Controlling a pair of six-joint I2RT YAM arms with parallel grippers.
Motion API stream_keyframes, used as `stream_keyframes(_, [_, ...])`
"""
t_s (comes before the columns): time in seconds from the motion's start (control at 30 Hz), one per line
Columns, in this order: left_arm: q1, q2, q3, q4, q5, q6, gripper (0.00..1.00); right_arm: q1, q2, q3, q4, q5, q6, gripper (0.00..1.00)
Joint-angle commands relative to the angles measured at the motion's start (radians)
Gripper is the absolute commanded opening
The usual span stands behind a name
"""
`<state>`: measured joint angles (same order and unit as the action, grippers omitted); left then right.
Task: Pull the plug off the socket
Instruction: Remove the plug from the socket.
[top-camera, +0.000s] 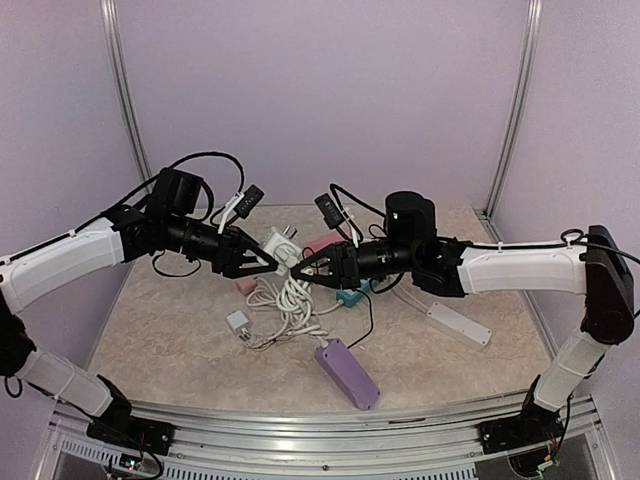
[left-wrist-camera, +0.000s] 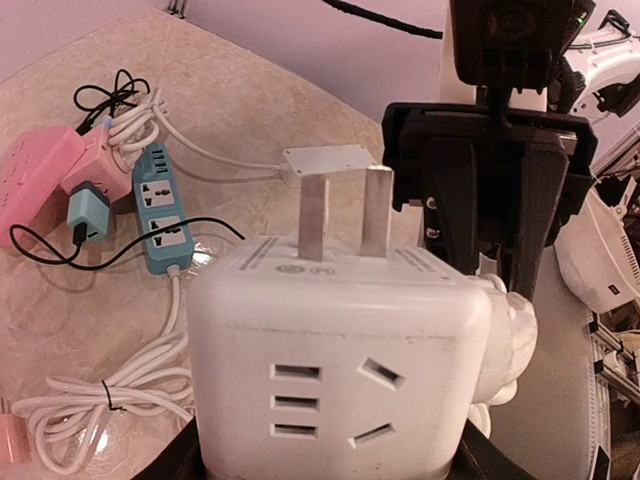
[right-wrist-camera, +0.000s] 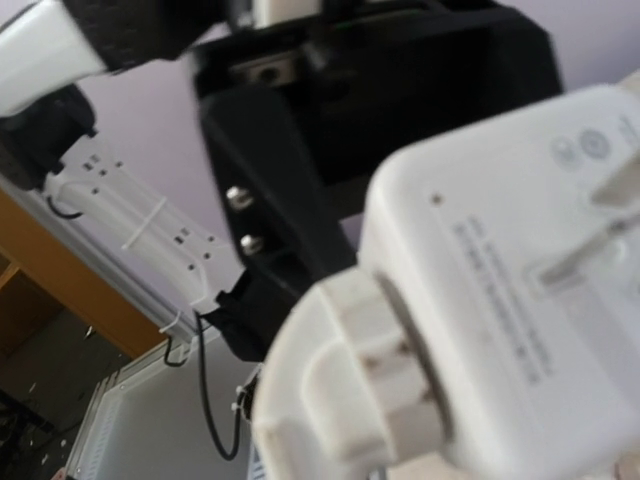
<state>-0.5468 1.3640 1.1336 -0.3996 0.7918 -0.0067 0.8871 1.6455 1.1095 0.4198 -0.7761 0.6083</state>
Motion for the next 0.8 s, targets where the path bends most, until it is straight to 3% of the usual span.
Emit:
stream_keyframes(0.0, [-0.013,-0.008,0.046,-0.086,-0.386,0.004,0.2,-0.017,-0.036,0.01,0.013,-0.049,0.029,0.0])
stream_keyframes(0.07, [-0.032,0.005,0.051,-0.107,-0.442,0.028,0.2,-0.017,-0.038,0.014,0.022,-0.05,0.036,0.0])
stream_keyframes(0.3, [-0.031,0.014,0.051,-0.102,-0.411,0.025,0.2,-0.016,-0.034,0.018,0.021,-0.052,0.038,0.0])
stream_keyframes(0.63, [0.053,-0.021,0.034,-0.017,0.115,0.012,0.2,-0.018,-0.025,0.002,-0.026,-0.024,-0.012,0.0])
stream_keyframes(0.77, [0.087,-0.036,0.022,0.028,0.233,-0.025,0.2,-0.022,-0.025,0.0,-0.029,-0.022,-0.015,0.0])
